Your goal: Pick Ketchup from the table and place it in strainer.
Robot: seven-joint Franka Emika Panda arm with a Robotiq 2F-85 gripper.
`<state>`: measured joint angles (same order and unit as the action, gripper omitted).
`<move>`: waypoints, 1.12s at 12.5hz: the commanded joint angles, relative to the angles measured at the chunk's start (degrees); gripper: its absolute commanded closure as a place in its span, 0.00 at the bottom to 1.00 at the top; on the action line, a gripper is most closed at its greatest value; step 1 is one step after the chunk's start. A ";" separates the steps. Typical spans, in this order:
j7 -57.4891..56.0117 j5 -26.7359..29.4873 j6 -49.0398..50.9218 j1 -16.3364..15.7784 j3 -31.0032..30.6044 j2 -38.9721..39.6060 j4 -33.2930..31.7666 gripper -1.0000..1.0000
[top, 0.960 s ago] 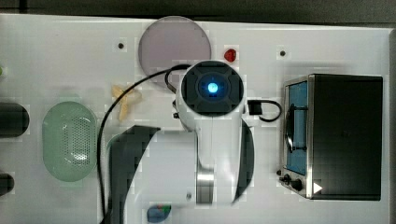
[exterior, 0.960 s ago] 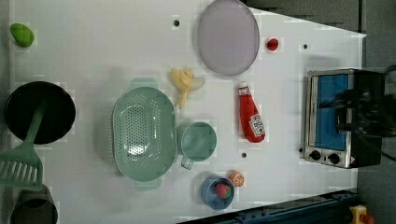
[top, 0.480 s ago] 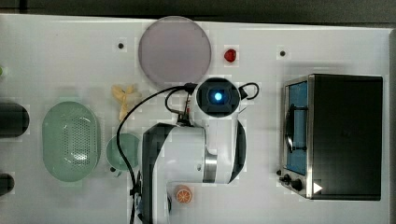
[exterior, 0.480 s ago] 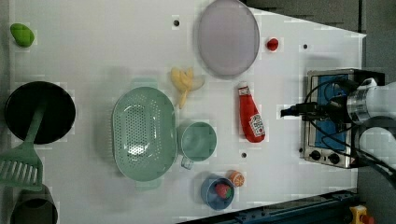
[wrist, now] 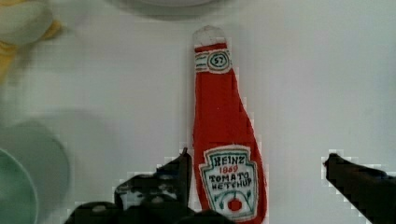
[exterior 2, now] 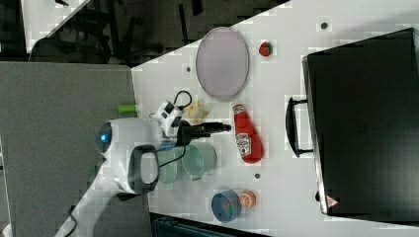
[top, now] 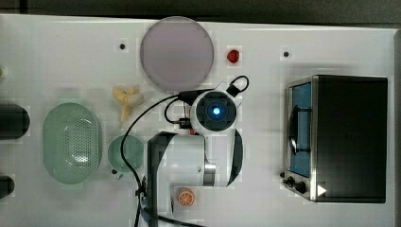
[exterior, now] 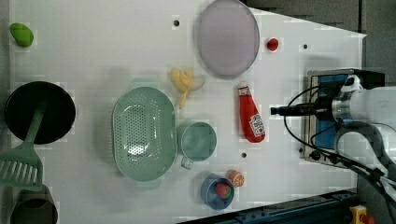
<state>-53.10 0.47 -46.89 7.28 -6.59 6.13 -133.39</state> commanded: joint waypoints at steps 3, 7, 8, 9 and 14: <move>-3.78 0.11 -10.08 0.10 0.21 6.40 -4.92 0.00; -3.79 0.04 -17.58 0.09 0.27 12.20 -6.01 0.00; -3.77 0.04 -18.68 0.09 0.41 13.38 -5.99 0.00; -3.77 0.04 -19.39 0.09 0.47 14.30 -6.11 0.04; -3.55 0.06 -19.65 0.11 0.44 12.38 -5.81 0.37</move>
<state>-55.11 0.81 -66.36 7.08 -5.92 20.52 -140.44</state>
